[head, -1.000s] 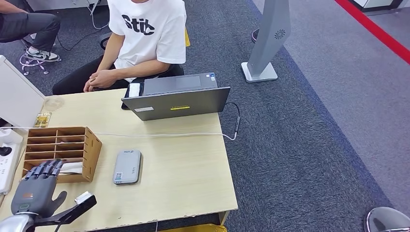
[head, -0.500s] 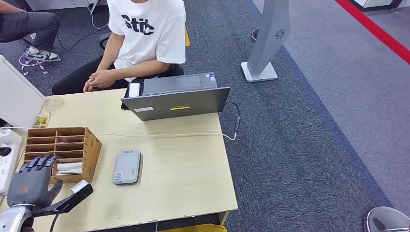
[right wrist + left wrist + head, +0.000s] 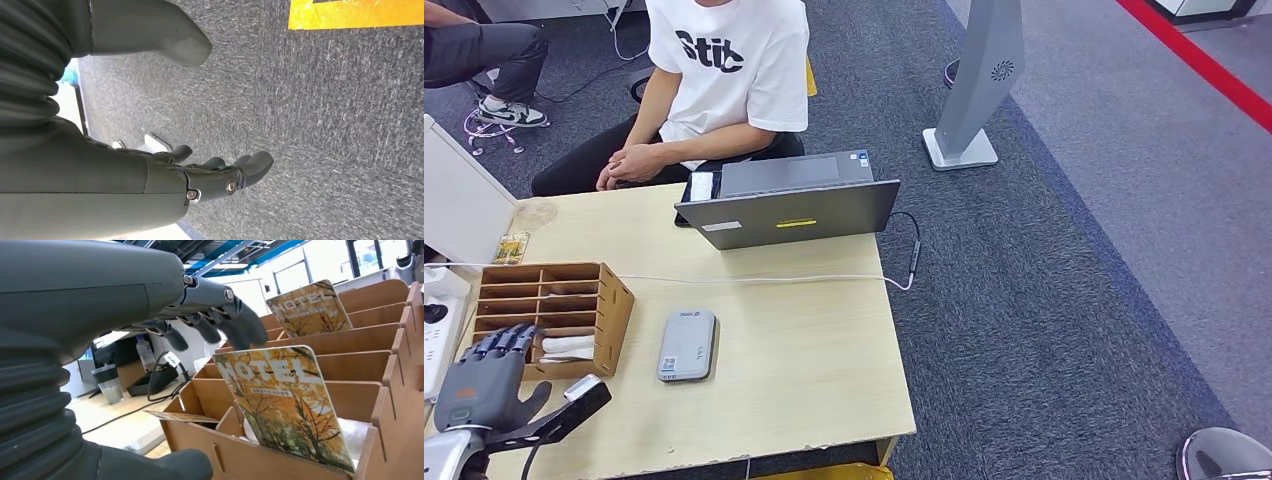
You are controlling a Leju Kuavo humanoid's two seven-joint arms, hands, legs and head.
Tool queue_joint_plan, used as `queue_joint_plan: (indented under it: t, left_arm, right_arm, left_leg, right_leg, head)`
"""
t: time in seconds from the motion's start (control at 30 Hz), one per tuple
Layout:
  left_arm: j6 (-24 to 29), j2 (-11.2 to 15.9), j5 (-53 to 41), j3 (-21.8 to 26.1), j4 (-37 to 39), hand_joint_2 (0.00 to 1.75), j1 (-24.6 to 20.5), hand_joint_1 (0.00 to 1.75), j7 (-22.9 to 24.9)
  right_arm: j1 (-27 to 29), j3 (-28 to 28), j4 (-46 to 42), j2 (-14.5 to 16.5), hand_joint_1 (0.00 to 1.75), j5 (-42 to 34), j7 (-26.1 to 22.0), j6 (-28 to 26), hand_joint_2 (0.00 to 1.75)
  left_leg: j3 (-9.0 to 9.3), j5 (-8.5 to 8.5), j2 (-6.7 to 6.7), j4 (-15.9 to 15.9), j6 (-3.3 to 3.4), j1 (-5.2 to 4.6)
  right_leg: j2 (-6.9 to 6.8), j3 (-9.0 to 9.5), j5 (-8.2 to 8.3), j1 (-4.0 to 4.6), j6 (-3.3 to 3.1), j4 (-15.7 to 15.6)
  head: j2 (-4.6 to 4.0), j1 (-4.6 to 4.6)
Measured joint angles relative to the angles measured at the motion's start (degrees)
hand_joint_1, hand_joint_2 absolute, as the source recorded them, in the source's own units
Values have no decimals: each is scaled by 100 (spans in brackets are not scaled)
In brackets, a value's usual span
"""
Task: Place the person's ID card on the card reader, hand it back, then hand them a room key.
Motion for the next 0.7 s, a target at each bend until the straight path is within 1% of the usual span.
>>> queue_joint_plan:
  t: [0.17,0.43,0.57,0.7]
  left_arm:
    - [9,0,18,53,63,175,-31,45,-11]
    - [63,-4,15,65,113,175,-90,40,-99]
    - [97,-32,13,66,158,175,-173,33,-114]
    - [145,-69,11,65,233,175,-279,32,-168]
  right_arm:
    - [-1,0,0,0,0,71,-1,16,175]
    - [-3,0,0,0,0,157,26,48,175]
    - [-5,0,-2,0,0,200,26,58,175]
    - [-6,0,-2,0,0,247,26,58,175]
  left_leg:
    - [0,0,0,0,0,0]
    - [0,0,0,0,0,0]
    - [0,0,-1,0,0,0]
    - [0,0,-1,0,0,0]
  right_leg:
    - [0,0,0,0,0,0]
    - [0,0,0,0,0,0]
    - [-1,0,0,0,0,0]
    - [0,0,0,0,0,0]
  head:
    - [0,0]
    - [0,1]
    - [0,1]
    - [0,1]
